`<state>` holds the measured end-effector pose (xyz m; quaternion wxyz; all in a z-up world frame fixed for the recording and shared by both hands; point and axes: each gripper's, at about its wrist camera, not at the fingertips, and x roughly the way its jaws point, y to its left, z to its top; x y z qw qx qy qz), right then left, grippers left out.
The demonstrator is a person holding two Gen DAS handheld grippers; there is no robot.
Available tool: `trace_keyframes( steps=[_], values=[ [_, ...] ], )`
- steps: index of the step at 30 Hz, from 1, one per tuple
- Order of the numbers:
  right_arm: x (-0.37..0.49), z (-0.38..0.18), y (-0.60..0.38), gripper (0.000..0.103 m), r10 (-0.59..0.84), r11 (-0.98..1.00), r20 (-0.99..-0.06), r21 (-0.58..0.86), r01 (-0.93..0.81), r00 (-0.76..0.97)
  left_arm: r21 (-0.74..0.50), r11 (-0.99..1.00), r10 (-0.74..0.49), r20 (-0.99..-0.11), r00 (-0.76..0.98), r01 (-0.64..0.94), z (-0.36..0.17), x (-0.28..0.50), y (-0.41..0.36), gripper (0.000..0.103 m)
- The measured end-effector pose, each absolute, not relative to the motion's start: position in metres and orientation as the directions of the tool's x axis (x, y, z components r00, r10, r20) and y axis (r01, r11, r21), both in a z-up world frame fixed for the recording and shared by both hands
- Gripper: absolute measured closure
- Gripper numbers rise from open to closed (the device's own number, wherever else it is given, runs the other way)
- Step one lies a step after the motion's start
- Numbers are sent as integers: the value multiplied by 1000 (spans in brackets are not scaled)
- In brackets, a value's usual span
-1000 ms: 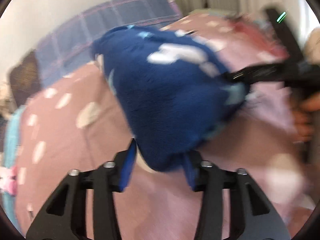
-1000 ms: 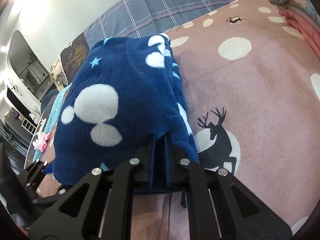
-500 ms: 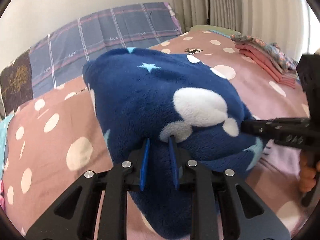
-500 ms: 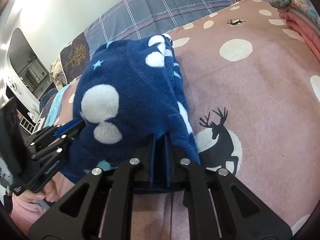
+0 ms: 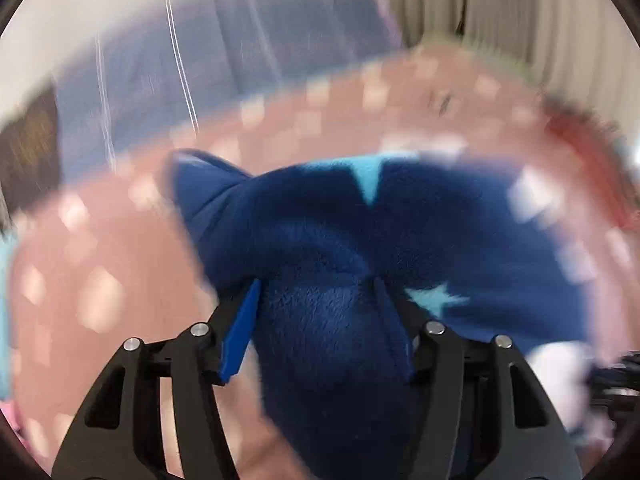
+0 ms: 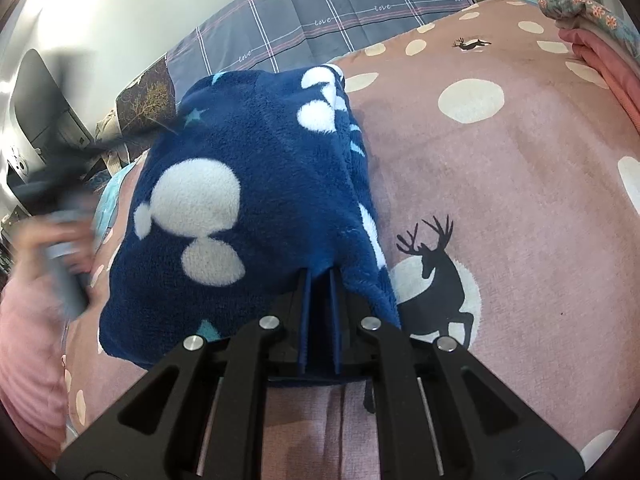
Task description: Fold small clothes
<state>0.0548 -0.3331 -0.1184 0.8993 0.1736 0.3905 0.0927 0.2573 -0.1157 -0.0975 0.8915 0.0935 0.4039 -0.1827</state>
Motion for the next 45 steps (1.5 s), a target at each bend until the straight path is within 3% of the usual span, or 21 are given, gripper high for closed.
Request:
trace_keyframes(
  steps=[2,5,7,9,10,11,14,18,20,22,23,26,29,32,34,37,40,43,45],
  values=[
    [54,-116,-327,95,301,928,-667,370,-48,681,-29,922,-283,-732,620,386,-95,255,-109,41],
    [54,-116,-324,95,271,943,-682,328,-47,679,57,913,-246,-715,654,405,-86,241,-116,43],
    [56,-114,-326,93,288,938,-692,342,-51,662,-1,902,-308,-702,642,431,-69,240,-106,44],
    [58,-104,-335,86,336,912,-701,409,-31,629,-68,887,-377,-678,631,456,-51,242,-95,44],
    [58,-95,-339,75,370,893,-689,448,-35,624,-96,880,-413,-636,651,464,-35,243,-88,44],
    [60,-87,-341,71,394,880,-668,473,-48,631,-95,879,-421,-615,666,468,-28,243,-88,44],
    [68,-46,-334,71,365,905,-603,408,-119,709,-40,871,-419,-581,698,489,-8,257,-94,45],
    [112,-18,-314,71,367,915,-567,360,-179,737,-26,886,-367,-649,667,463,-31,290,-106,46],
    [137,-29,-304,71,332,936,-611,308,-171,719,70,897,-246,-740,626,436,-80,310,-119,44],
    [172,-76,-292,70,180,983,-744,155,-96,644,137,897,-211,-703,679,421,-105,305,-124,44],
    [180,-103,-295,70,196,980,-748,178,-91,634,121,904,-213,-706,676,411,-103,304,-124,44],
    [170,-98,-302,70,208,974,-732,216,-68,649,184,867,-206,-714,669,463,-93,300,-131,44],
    [166,-93,-297,68,193,980,-745,179,-88,638,146,857,-258,-708,658,494,-69,293,-124,43],
    [164,-72,-307,61,233,967,-768,250,-57,596,62,863,-352,-638,685,502,-34,281,-100,41],
    [168,-46,-309,59,276,954,-723,288,-86,633,-14,873,-394,-611,687,488,-21,285,-84,41],
    [176,-28,-303,57,282,953,-671,276,-121,686,-34,903,-347,-643,682,427,-32,302,-81,41],
    [205,-69,-296,55,144,987,-769,158,-34,623,49,917,-226,-754,617,396,-96,324,-98,35],
    [212,-107,-305,54,155,979,-770,204,8,618,-27,936,-261,-720,644,350,-101,325,-96,34],
    [208,-99,-309,52,171,976,-773,219,4,612,33,931,-229,-721,654,363,-92,321,-102,34]
  ],
)
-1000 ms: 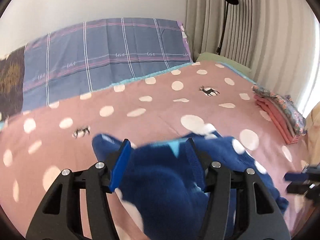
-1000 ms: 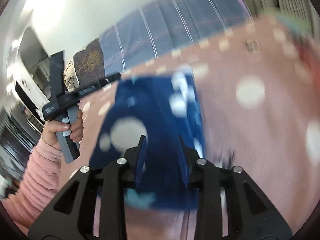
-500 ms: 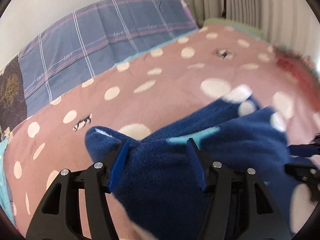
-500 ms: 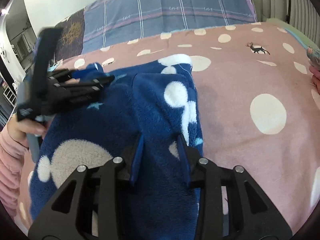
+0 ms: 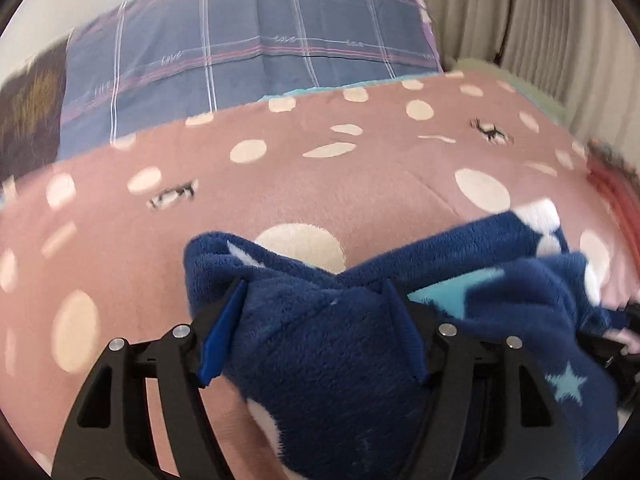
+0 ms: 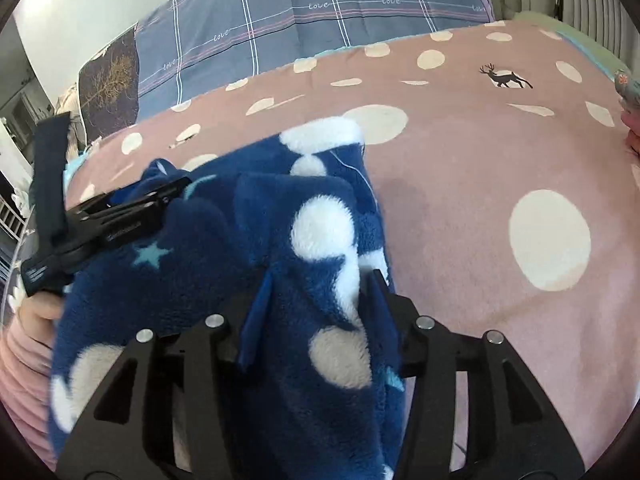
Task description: Fold small clothes
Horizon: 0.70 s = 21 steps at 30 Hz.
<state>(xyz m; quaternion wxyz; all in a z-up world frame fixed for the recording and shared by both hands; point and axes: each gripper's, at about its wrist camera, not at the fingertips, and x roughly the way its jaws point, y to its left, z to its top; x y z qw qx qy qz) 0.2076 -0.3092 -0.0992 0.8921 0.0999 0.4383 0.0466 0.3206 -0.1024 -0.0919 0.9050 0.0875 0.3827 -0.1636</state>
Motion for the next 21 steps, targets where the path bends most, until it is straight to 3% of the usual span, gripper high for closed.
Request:
trace_keyframes(
  steps=[3,7,9,11,12,14,16,19,21],
  values=[
    [188,-86,-323,52,206,967,-746,253,-16,634,42,923,-248,-697,673,384,-59,293,-100,34],
    [122,-58,-341,54,302,935,-652,347,-81,696,-55,818,-484,-603,635,572,-18,208,-91,33],
    [87,-54,-338,58,392,904,-598,390,-173,700,-35,749,-542,-608,581,662,-24,168,-98,26],
    [66,-78,-329,62,397,911,-651,365,-191,647,12,734,-491,-682,542,679,-54,149,-113,21],
    [68,-96,-326,64,368,925,-700,341,-166,612,61,739,-454,-692,562,671,-74,141,-121,19],
    [68,-121,-327,65,366,924,-705,352,-149,607,82,746,-456,-661,596,661,-80,138,-124,18],
    [65,-112,-320,65,307,947,-719,296,-125,623,1,769,-466,-684,562,639,-73,149,-121,18],
    [60,-96,-309,65,251,963,-729,255,-87,637,-6,804,-438,-683,585,595,-59,138,-115,18],
    [43,-83,-309,65,270,957,-698,270,-106,664,-38,771,-498,-657,566,635,-50,117,-108,18]
  ],
)
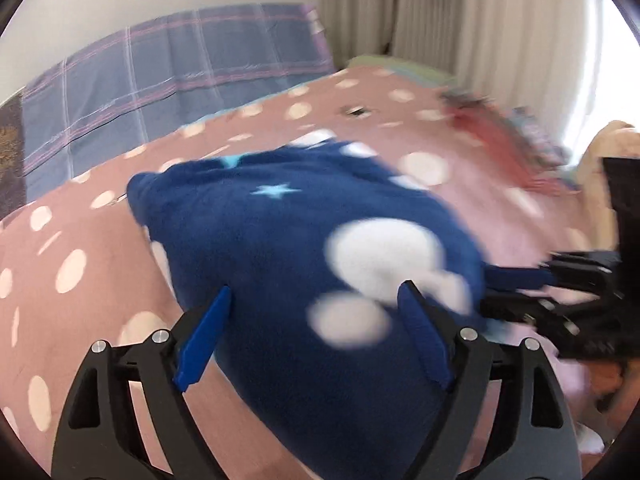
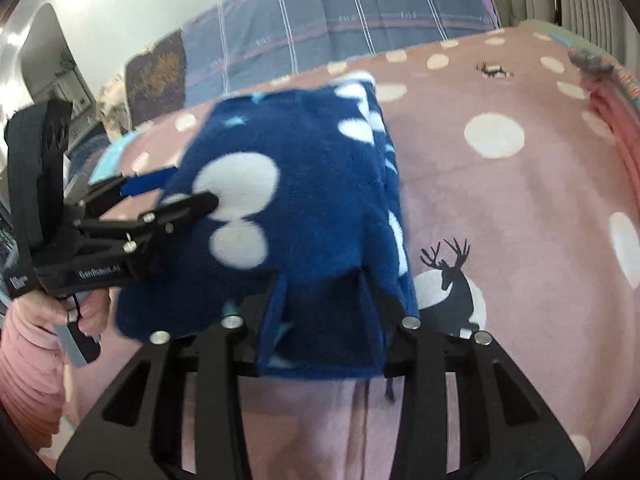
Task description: Fold small clothes
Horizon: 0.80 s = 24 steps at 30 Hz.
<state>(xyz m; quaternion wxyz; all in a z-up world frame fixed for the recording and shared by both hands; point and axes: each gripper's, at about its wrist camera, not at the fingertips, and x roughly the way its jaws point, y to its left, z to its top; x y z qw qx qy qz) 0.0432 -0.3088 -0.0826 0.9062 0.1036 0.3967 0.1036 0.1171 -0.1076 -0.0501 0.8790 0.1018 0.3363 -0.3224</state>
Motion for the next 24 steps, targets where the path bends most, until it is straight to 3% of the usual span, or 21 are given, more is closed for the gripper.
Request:
trace_keyframes(
  steps=[2,5,7,18,24],
  values=[
    [29,-77,-312,65,297,949,-666,288,-131,684,-24,740,-526,-643,556,673,-51,96,-107,17],
    [32,-93,-317,66,281,953,-688,282,-110,669,125,758,-400,-686,608,640,-84,87,-123,15],
    [41,-119,-328,71,347,921,-698,380,-86,626,169,763,-374,-672,639,624,-90,83,-129,13],
    [19,-99,-332,69,335,922,-678,378,-81,654,146,785,-370,-669,645,602,-80,77,-126,13],
    [17,-80,-332,65,350,914,-623,389,-112,700,130,787,-380,-668,640,603,-77,77,-125,13]
  ],
)
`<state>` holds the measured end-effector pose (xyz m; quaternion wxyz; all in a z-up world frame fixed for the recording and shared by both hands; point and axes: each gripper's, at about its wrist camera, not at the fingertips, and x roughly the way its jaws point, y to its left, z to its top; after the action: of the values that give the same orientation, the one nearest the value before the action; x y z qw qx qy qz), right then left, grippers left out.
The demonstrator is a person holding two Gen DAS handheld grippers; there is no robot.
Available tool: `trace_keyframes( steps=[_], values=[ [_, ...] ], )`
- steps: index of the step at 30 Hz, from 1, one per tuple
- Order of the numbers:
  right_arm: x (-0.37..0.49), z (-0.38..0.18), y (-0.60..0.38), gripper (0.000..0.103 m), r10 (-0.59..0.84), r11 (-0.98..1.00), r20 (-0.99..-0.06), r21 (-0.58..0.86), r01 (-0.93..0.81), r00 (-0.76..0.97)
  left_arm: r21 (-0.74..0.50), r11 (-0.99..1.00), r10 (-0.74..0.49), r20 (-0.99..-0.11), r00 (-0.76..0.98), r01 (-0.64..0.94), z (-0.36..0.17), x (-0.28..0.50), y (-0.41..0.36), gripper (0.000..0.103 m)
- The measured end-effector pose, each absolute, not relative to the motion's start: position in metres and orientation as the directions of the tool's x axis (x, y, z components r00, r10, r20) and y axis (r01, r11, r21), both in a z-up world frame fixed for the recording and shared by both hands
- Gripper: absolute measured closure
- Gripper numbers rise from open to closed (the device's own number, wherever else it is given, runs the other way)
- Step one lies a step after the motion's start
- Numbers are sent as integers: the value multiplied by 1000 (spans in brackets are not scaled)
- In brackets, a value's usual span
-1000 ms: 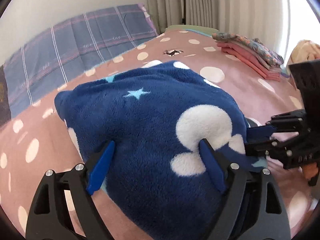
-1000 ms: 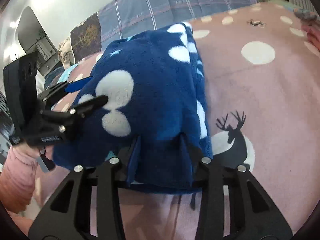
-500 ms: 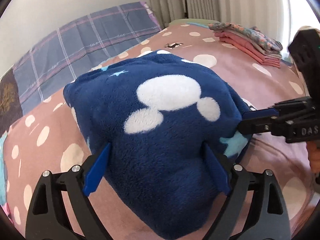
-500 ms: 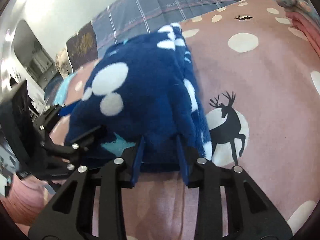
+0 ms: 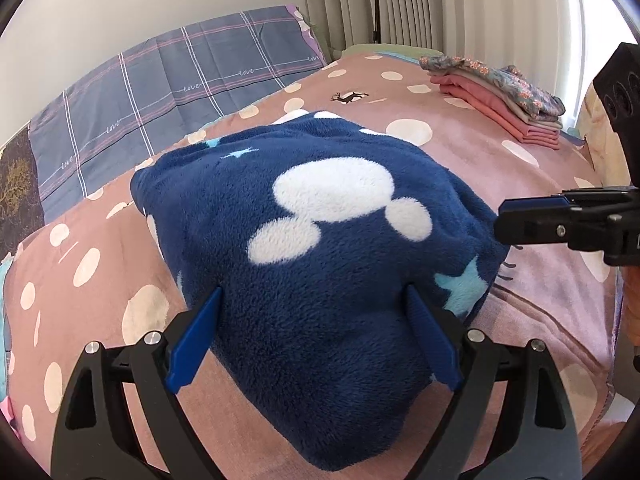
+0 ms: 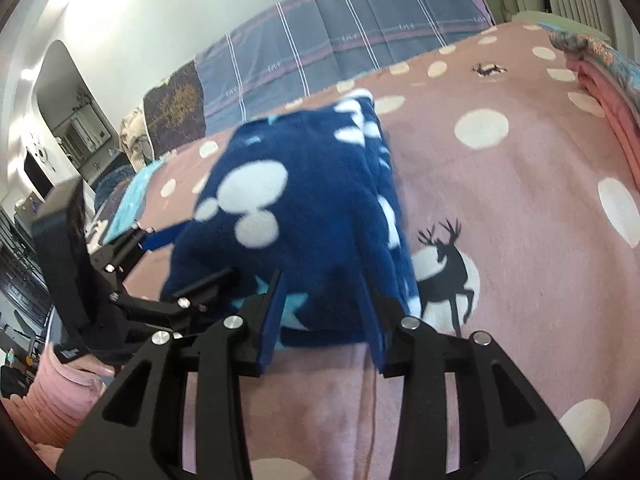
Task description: Fold small clothes
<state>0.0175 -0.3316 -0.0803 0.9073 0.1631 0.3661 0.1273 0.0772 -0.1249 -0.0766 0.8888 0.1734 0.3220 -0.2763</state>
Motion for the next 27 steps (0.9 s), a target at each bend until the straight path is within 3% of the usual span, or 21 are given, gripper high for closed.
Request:
trace_keyframes(
  steps=[3,5,9,11,13,14,17,20,27],
  values=[
    [24,-84,-331,65,358,910,-630,399,-108,690,114,781,-401,-662,633,614,-68,74,-123,13],
    [36,-100,-330,67,318,927,-694,369,-60,645,85,777,-456,-608,650,624,-52,71,-116,15],
    [43,-109,-321,68,298,939,-716,338,-61,632,-3,815,-499,-511,700,579,-17,95,-107,31],
    [43,-105,-315,68,266,953,-726,296,-61,634,-38,825,-490,-545,680,564,-22,124,-113,37],
    [39,-101,-316,64,264,953,-721,298,-57,641,-33,833,-426,-673,604,552,-62,157,-128,39],
    [36,-100,-319,62,278,946,-712,319,-55,644,-9,835,-419,-660,624,550,-75,159,-130,39],
    [18,-90,-340,33,318,908,-674,418,-11,667,48,833,-398,-640,658,551,-73,147,-136,40],
    [4,-87,-364,33,319,882,-660,470,43,680,85,823,-384,-646,660,562,-73,143,-139,40],
    [12,-134,-381,32,563,647,-604,747,155,564,54,826,-405,-636,657,561,-73,147,-133,40]
  ],
)
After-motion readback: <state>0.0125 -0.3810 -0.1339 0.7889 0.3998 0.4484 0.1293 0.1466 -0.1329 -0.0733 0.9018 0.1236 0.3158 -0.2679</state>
